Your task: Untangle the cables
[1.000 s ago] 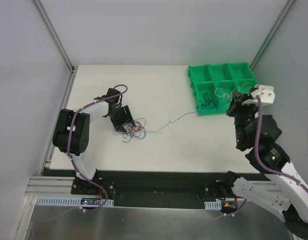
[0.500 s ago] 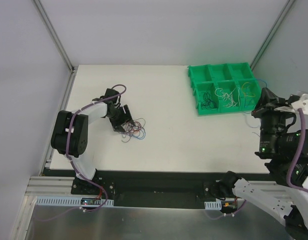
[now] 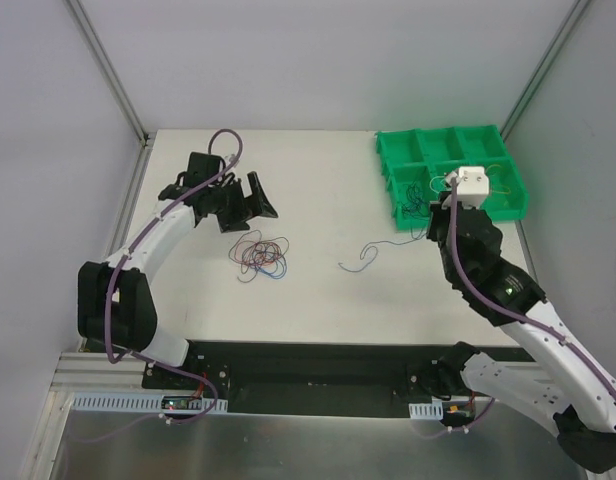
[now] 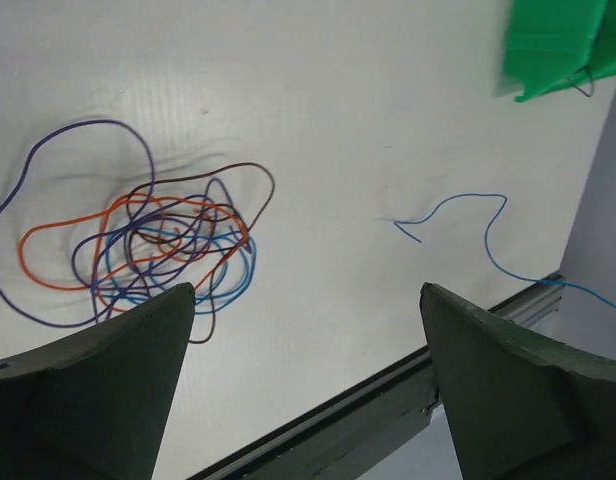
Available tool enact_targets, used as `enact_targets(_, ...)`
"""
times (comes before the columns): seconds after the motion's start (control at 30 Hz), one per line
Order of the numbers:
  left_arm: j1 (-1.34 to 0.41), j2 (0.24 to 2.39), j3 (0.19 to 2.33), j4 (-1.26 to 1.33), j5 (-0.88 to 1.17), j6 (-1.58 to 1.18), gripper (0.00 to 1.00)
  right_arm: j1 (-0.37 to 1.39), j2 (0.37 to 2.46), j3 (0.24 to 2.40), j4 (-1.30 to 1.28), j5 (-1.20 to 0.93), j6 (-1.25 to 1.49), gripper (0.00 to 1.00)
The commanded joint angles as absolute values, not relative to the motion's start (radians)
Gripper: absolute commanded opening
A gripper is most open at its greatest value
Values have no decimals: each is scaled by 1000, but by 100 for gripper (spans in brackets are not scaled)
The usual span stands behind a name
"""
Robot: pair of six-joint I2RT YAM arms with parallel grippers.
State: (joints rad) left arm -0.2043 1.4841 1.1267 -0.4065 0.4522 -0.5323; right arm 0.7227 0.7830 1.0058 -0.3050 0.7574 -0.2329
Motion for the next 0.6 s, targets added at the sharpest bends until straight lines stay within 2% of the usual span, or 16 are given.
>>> enact_targets(0.0, -239, 1473, 1236, -414, 607, -465, 95, 684, 860, 1068, -400, 527, -94, 0)
enact_targets(0.2, -282, 1488, 1333, -419, 724, -420, 96, 634, 1092, 1146, -635, 299, -23, 0)
enact_targets(0.57, -282, 1459, 1275, -434, 787, -356, 96, 557, 1399, 1085, -680, 138, 160, 2)
